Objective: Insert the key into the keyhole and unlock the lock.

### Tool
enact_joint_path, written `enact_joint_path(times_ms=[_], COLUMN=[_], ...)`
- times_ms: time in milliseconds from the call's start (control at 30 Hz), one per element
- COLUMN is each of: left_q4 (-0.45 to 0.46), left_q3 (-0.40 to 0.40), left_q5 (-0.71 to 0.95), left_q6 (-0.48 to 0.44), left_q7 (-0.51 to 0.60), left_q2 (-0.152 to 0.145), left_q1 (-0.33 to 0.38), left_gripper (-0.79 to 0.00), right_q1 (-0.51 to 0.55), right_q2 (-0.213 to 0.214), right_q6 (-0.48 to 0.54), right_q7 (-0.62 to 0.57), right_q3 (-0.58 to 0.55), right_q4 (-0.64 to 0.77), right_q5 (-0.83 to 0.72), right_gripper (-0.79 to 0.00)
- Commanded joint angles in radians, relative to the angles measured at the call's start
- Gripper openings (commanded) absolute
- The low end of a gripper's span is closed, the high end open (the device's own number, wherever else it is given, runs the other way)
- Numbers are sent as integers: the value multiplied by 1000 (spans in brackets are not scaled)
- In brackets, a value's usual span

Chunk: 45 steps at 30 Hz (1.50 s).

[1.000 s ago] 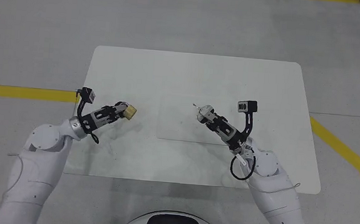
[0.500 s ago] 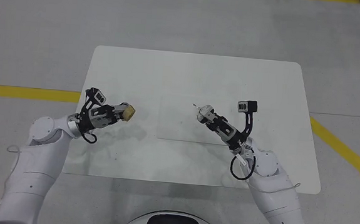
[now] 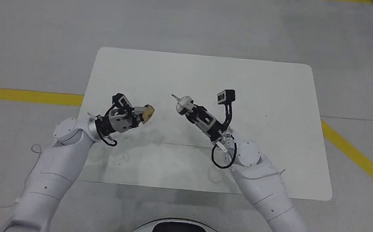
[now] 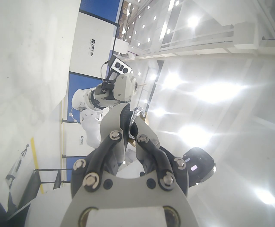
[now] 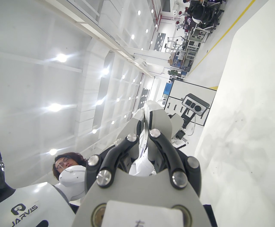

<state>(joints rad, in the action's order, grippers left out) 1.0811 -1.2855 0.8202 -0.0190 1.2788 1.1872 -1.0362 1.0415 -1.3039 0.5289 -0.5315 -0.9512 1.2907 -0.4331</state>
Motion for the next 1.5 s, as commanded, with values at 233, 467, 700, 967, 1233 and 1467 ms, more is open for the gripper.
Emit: enact_joint_path(times_ms=[233, 467, 700, 967, 1233, 1467], left_q4=[-29, -46, -56, -149, -197, -186], left_q3=[22, 23, 13, -42, -29, -26], left_q5=[28, 4, 4, 179, 199, 155], left_q6=[-17, -37, -59, 60, 149, 91], left_q7=[-8, -21, -28, 42, 82, 87], left_q2=[9, 8, 6, 4, 8, 5], left_q1=[17, 30, 38, 58, 127, 139], left_gripper=[-785, -785, -785, -785, -785, -785], right_q1=[-75, -91, -108, -70, 1, 25], right_q2=[-42, -63, -79, -63, -38, -39], right_q6=[-21, -26, -52, -71, -156, -175], right_q7=[38, 15, 28, 108, 225, 237], right_q3=[91, 132, 160, 80, -6, -15], right_q4=[-73, -48, -6, 105, 276, 306], right_q5=[56, 71, 139, 266, 557, 519], right_gripper=[-785, -785, -785, -785, -785, -785])
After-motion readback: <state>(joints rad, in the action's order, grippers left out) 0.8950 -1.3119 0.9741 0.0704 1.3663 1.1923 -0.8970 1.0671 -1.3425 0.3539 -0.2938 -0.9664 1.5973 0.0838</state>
